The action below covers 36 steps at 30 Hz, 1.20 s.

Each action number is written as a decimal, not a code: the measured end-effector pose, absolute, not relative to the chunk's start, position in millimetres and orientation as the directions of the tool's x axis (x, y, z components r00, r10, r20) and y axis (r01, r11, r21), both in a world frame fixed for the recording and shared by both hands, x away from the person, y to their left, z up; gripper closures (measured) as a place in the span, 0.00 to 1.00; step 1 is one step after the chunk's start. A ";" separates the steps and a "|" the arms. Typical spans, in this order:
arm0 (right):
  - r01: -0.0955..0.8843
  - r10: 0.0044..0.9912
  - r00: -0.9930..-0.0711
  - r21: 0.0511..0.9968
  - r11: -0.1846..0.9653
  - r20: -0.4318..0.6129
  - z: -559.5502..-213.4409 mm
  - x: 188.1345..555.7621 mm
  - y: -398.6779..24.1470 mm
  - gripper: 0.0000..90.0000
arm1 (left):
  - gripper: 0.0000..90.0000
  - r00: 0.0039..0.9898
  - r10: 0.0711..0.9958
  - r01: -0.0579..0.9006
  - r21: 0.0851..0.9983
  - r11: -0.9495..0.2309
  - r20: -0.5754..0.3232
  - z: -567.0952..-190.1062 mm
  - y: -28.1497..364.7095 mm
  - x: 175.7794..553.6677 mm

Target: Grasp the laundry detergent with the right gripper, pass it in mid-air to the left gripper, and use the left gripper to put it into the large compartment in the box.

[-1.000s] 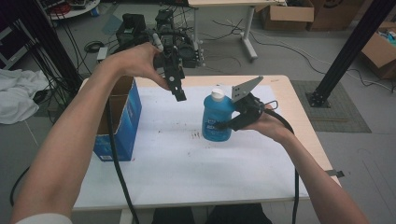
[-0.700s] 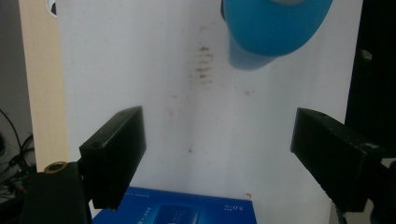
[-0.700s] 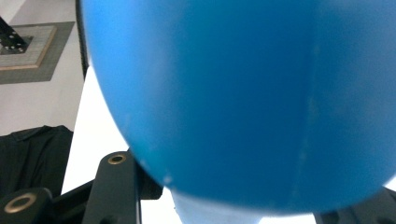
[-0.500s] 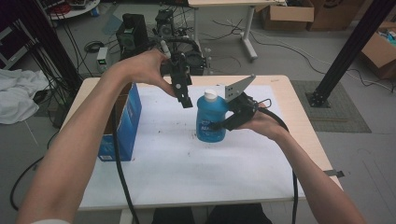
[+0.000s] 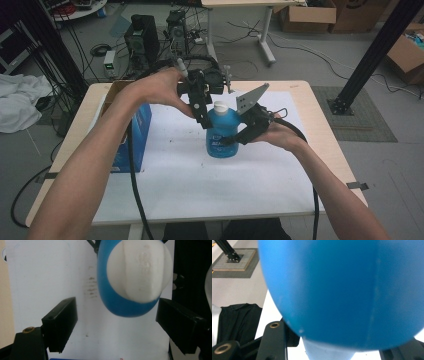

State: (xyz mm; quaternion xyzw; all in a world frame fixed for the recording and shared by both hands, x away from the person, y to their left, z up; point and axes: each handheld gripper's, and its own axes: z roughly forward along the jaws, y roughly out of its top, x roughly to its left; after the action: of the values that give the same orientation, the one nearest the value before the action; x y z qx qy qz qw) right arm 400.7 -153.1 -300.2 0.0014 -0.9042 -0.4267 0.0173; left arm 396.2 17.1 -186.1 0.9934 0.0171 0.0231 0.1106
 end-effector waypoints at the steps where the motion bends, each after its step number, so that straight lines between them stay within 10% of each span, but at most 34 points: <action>1: 0.012 -0.020 -0.999 0.771 0.636 0.032 -300.3 400.2 -152.5 0.50 | 0.20 0.998 0.041 0.032 0.226 -0.974 0.039 -186.7 17.0 395.5; 36: 0.003 -0.031 -0.999 0.775 0.632 0.029 -303.3 399.0 -147.7 0.50 | 0.24 0.999 0.021 0.015 0.204 -0.979 0.027 -206.7 -3.9 386.5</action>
State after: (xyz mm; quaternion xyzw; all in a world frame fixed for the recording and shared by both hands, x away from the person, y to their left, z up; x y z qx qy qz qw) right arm 399.0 -147.7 -303.3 0.0079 -0.9032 -0.4286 0.0200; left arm 386.5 -3.9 -206.7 0.9946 0.0092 0.0144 0.1023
